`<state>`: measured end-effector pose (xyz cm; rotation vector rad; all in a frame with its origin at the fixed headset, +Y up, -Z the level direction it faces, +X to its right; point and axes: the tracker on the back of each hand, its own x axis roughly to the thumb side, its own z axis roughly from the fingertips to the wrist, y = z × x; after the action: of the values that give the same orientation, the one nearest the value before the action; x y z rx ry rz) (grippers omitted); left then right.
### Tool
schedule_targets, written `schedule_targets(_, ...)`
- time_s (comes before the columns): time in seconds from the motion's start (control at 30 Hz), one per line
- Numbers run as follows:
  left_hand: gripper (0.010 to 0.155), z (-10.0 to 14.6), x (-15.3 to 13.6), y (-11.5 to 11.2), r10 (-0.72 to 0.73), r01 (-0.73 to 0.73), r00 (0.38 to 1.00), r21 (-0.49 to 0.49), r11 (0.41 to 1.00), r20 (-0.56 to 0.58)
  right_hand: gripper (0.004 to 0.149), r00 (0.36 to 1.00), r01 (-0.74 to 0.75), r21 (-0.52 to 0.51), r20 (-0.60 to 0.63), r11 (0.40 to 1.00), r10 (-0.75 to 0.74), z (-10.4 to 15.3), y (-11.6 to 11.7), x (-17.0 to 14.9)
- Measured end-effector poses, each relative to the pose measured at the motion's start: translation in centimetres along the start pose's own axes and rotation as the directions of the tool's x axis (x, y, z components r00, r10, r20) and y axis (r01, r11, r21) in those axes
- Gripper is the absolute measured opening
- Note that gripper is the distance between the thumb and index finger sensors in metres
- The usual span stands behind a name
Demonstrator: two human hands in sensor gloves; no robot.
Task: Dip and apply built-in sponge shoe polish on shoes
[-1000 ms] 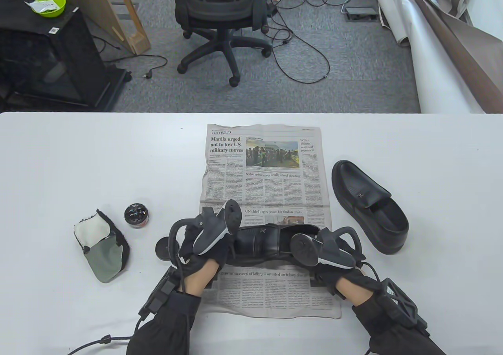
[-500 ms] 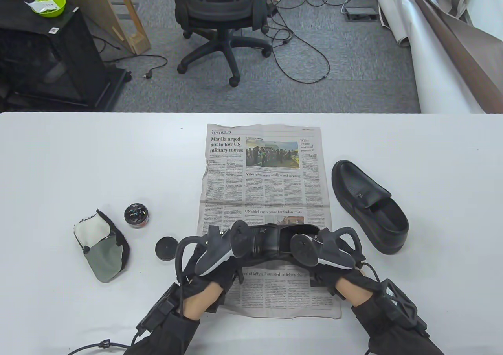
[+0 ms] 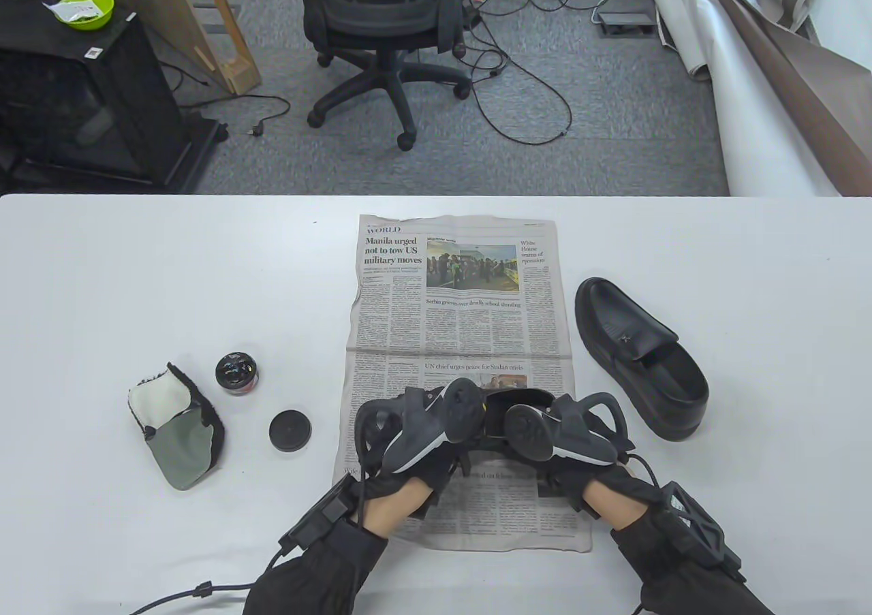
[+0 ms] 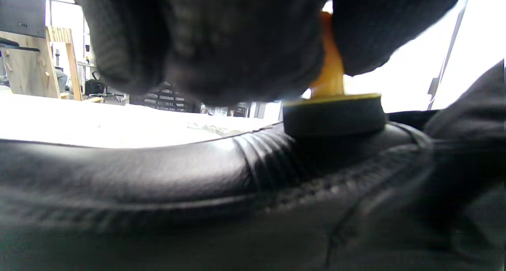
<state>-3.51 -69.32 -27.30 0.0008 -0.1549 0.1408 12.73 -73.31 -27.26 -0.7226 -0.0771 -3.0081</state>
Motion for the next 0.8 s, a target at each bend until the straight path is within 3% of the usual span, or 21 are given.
schedule_targets(0.27, 0.047, -2.0, -0.8, -0.5, -0.064, 0.063, 0.995, -0.008, 0.998, -0.075, 0.042, 1.0, -0.002, 0.0, 0.002, 1.0, 0.002, 0.0, 0.0, 0.0)
schedule_targets(0.43, 0.046, -2.7, -3.5, -1.0, -0.156, 0.147, 0.978, -0.07, 0.987, -0.14, 0.042, 1.0, -0.002, 0.0, 0.001, 1.0, 0.002, 0.0, 0.0, 0.0)
schedule_targets(0.57, 0.047, -2.3, -6.7, -0.6, -0.138, 0.117, 0.972, -0.121, 0.986, -0.188, 0.042, 1.0, -0.003, 0.0, 0.0, 1.0, 0.003, 0.0, 0.0, 0.0)
schedule_targets(0.63, 0.047, -2.0, -7.6, -0.4, -0.179, 0.153, 0.965, -0.145, 0.978, -0.19, 0.042, 1.0, -0.002, 0.002, 0.0, 1.0, 0.002, 0.0, 0.0, -0.1)
schedule_targets(0.8, 0.047, -0.8, -8.9, -0.1, -0.12, 0.094, 0.977, -0.15, 0.984, -0.177, 0.042, 1.0, -0.006, 0.001, -0.004, 1.0, 0.006, 0.1, 0.0, 0.0)
